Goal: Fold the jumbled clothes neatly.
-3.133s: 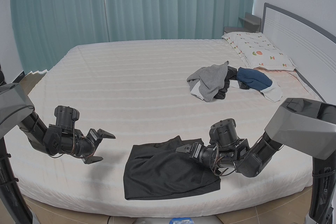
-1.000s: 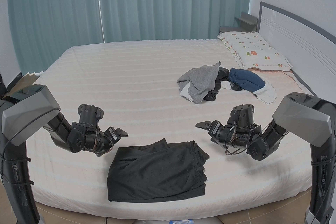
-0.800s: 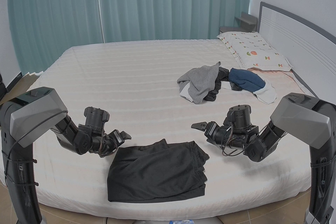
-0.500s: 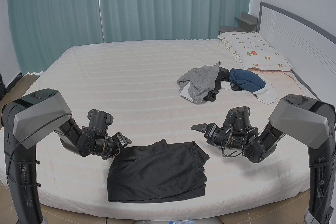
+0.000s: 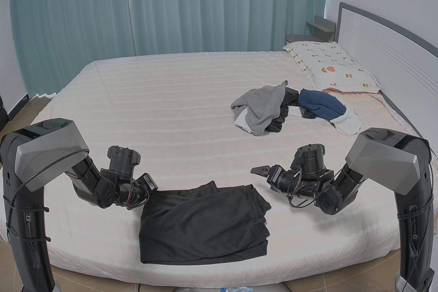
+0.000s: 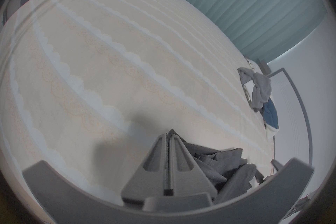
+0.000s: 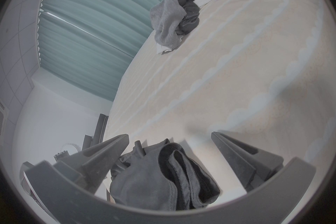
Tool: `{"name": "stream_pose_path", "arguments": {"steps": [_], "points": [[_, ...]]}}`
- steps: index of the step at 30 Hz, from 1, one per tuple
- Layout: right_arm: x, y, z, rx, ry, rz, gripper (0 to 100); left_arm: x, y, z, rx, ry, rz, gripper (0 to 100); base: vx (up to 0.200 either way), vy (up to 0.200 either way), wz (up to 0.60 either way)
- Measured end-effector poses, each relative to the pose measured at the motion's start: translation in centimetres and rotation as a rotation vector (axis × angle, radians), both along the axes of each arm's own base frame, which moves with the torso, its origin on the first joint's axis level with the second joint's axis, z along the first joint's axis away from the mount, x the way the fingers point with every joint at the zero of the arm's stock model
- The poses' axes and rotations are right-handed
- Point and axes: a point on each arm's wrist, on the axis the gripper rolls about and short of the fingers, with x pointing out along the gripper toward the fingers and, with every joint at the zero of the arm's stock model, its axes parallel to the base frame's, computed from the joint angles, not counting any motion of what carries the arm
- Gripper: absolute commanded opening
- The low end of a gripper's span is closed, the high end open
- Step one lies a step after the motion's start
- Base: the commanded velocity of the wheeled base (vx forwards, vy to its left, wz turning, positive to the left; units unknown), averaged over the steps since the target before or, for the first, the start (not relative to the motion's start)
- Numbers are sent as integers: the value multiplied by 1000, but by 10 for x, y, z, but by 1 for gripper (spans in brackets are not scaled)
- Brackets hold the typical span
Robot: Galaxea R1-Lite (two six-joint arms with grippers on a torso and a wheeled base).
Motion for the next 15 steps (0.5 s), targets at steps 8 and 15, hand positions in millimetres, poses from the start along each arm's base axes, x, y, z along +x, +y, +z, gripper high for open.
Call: {"name": "stream_pose_path", "arguments": {"steps": [8,15], "points": [[-7,16,-6,1,-65,58,100,-2,2,0,-8,4,8,0,0,0,0],[-10,21,-17,-21,-93,95,100,-4,4,3,-30,7,39,0,0,0,0]]}}
